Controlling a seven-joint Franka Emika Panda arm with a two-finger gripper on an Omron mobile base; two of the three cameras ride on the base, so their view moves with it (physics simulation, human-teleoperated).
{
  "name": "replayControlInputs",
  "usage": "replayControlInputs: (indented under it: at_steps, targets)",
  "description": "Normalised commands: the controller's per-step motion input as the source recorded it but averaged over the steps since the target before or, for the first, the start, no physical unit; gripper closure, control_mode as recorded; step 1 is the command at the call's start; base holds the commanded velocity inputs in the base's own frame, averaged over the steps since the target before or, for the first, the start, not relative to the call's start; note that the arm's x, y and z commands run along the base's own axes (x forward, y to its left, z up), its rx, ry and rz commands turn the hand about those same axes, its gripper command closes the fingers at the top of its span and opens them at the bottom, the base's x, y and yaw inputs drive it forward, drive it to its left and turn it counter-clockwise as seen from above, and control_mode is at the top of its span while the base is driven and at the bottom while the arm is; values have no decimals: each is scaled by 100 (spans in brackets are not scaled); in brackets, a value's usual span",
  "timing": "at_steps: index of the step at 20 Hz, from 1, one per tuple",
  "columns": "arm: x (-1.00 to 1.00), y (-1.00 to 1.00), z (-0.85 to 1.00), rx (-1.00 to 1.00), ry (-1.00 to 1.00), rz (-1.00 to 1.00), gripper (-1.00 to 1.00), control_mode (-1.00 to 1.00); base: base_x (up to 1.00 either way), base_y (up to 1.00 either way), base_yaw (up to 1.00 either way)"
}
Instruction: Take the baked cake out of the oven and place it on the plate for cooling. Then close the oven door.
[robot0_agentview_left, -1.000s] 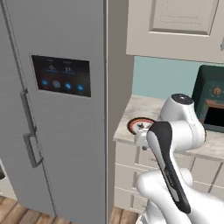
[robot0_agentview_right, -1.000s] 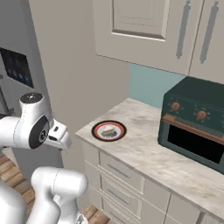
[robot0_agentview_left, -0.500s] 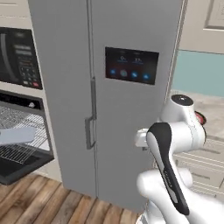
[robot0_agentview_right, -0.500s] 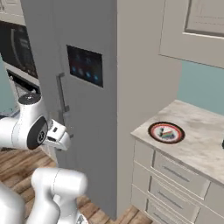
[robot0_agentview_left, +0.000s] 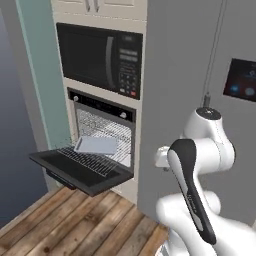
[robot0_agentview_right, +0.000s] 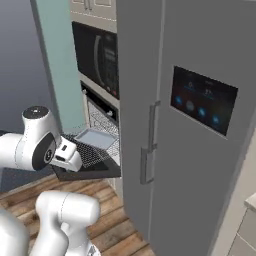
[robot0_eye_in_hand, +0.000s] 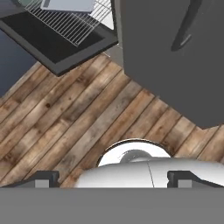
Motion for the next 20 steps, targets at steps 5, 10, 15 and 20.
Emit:
replayControlInputs:
  at_steps: [5, 10, 15, 20]
  targets:
    - [0, 0, 0, 0, 0, 0, -100, 100, 33, 47, 16]
    - [0, 0, 0, 0, 0, 0, -100, 100, 44, 7, 0]
    - [0, 0, 0, 0, 0, 0, -100, 100, 64, 7, 0]
    - [0, 0, 0, 0, 0, 0, -100, 100, 32, 0, 4]
